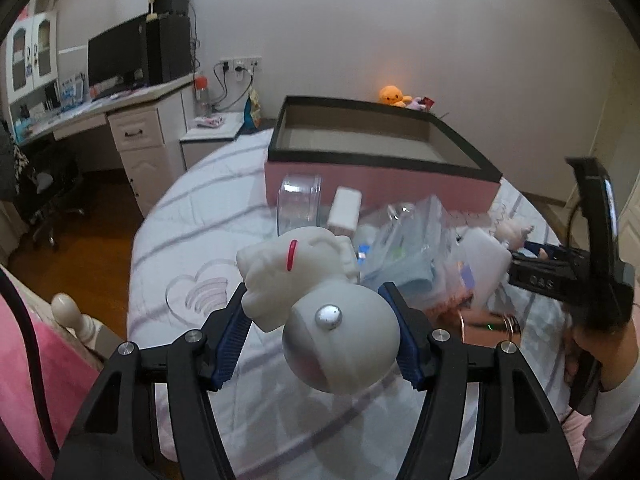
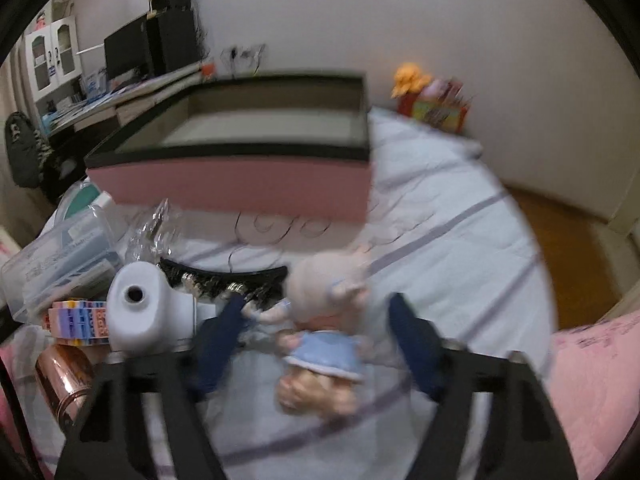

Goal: Organize rigid objects
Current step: 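Grasp the white round toy with the left gripper while the right grasps the pig doll, then carry both toys over the pink box and open both grippers to drop them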

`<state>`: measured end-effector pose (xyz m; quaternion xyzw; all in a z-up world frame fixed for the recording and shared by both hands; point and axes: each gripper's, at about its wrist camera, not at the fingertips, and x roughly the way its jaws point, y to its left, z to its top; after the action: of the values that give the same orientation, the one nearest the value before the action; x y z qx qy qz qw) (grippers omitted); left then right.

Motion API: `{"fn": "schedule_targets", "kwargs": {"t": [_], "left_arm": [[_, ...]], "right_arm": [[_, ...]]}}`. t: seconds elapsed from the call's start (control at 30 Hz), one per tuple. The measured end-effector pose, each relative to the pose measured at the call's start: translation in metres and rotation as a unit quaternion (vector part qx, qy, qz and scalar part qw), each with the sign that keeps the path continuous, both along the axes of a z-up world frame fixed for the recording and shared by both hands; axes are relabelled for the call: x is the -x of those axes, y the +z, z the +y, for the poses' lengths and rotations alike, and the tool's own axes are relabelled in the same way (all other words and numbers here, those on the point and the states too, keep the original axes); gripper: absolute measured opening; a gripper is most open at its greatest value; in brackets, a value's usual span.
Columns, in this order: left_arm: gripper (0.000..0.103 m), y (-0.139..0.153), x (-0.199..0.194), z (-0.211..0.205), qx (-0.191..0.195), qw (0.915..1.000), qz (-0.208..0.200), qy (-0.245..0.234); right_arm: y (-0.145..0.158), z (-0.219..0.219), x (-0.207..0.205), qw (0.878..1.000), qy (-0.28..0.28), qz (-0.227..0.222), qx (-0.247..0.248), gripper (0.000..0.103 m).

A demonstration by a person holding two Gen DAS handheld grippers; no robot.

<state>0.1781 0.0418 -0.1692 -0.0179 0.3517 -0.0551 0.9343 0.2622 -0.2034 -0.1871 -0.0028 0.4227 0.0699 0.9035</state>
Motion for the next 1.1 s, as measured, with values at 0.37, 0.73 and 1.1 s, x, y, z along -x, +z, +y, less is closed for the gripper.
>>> {"fn": "schedule_targets", "kwargs": {"t": [0.37,0.73,1.1], "left_arm": [[0.065,0.028,-0.020,-0.024,-0.012,0.9991,-0.034,-0.022],[0.065,0.065,-0.047,-0.042,-0.017,0.9958,-0.072,-0.055],[0.065,0.074,-0.156,-0.046,-0.038,0.9968,-0.046,-0.052]], "right_arm": [[0.020,0.000,0.021,0.999,-0.014,-0.045,0.003,0.060],[0.066,0.018,0.021,0.994,0.018,-0.105,-0.018,0.059],[0.095,0.047,-0.055,0.990,0.051,-0.130,-0.020,0.059]]}}
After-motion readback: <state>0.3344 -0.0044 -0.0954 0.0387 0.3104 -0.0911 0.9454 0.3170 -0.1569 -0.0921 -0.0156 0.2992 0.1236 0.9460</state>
